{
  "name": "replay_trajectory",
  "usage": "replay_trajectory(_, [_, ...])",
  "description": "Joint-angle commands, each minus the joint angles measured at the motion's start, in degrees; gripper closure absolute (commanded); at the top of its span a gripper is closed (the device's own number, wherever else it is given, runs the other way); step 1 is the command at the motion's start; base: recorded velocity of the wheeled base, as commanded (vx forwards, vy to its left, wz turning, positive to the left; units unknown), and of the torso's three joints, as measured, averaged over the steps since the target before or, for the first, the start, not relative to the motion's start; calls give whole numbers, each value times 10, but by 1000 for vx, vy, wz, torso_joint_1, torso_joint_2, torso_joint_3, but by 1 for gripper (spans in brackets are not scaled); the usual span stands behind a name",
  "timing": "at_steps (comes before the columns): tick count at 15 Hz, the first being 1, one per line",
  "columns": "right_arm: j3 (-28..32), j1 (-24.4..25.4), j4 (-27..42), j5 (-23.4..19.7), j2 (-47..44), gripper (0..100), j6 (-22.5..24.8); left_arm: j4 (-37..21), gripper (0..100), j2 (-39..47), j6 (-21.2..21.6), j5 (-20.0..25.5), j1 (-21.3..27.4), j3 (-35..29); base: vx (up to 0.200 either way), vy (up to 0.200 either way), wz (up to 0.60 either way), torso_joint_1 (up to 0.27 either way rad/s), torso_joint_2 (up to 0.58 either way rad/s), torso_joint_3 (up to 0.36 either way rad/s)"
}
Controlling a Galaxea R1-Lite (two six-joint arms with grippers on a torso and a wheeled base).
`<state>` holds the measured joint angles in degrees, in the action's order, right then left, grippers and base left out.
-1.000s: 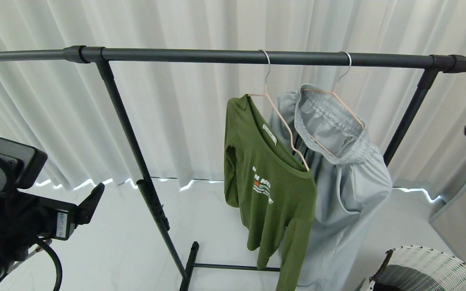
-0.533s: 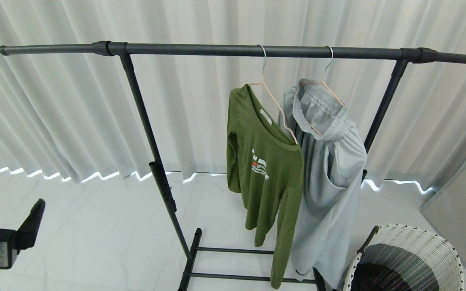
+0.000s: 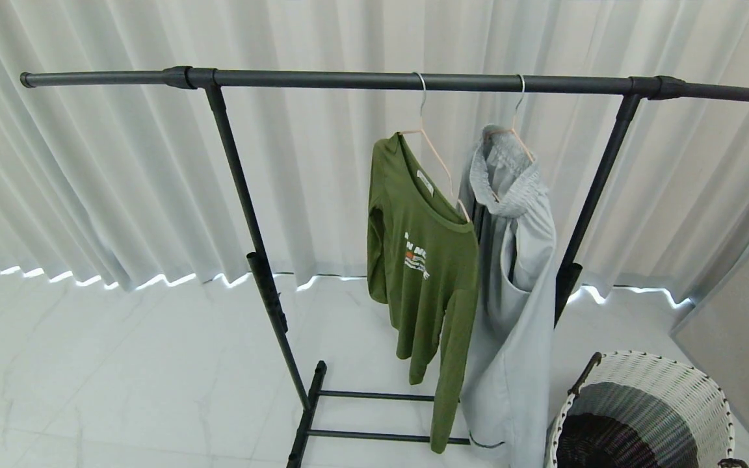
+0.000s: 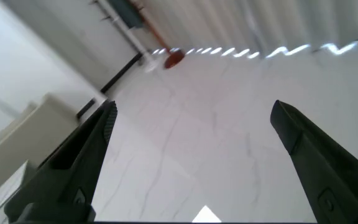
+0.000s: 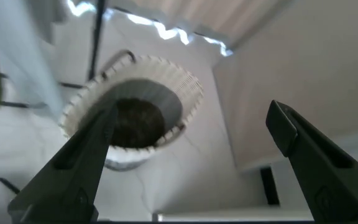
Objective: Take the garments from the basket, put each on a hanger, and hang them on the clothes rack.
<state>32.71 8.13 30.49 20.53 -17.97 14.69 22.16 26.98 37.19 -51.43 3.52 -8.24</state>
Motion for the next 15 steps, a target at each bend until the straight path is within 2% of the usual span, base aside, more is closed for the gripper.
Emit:
replay_trajectory(1, [-48,-2,11,35,87,0,0,-8,0,-88,-3,-2,-84,31,0,0,0,0,0,0])
replay_trajectory(3, [-81,-2,11,48,123,0,-1,-8,0,-167,-5,-2,-122,80,0,0,0,0,0,0])
replay_trajectory(4, [-92,-2,8,50,124,0,-9,-32,0,-216,-7,-1,-122,82,0,0,0,0,0,0])
replay_trajectory(5, [-95,-2,8,49,124,0,-13,-50,0,-215,-36,3,-123,82,0,0,0,0,0,0])
replay_trajectory(7, [-129,-2,-17,48,124,0,-45,-111,0,-215,-155,39,-122,82,0,0,0,0,0,0])
replay_trajectory(8, [-164,-2,-58,50,124,0,-56,-121,0,-214,-194,77,-122,82,0,0,0,0,0,0])
replay_trajectory(9, [-201,-2,-112,52,124,0,-56,-121,0,-215,-203,127,-122,82,0,0,0,0,0,0])
replay_trajectory(10, [-251,-2,-175,60,123,0,-55,-123,0,-215,-217,193,-122,82,0,0,0,0,0,0])
replay_trajectory(11, [-278,-2,-228,90,123,0,-46,-131,0,-215,-242,271,-122,82,0,0,0,0,0,0])
replay_trajectory(12, [-280,-2,-235,106,123,0,-28,-157,0,-214,-267,344,-123,82,0,0,0,0,0,0])
replay_trajectory(13, [-280,-2,-235,106,123,0,-24,-188,0,-214,-286,393,-122,82,0,0,0,0,0,0])
replay_trajectory(15, [-281,-2,-235,109,123,0,-46,-188,0,-214,-301,462,-122,82,0,0,0,0,0,0])
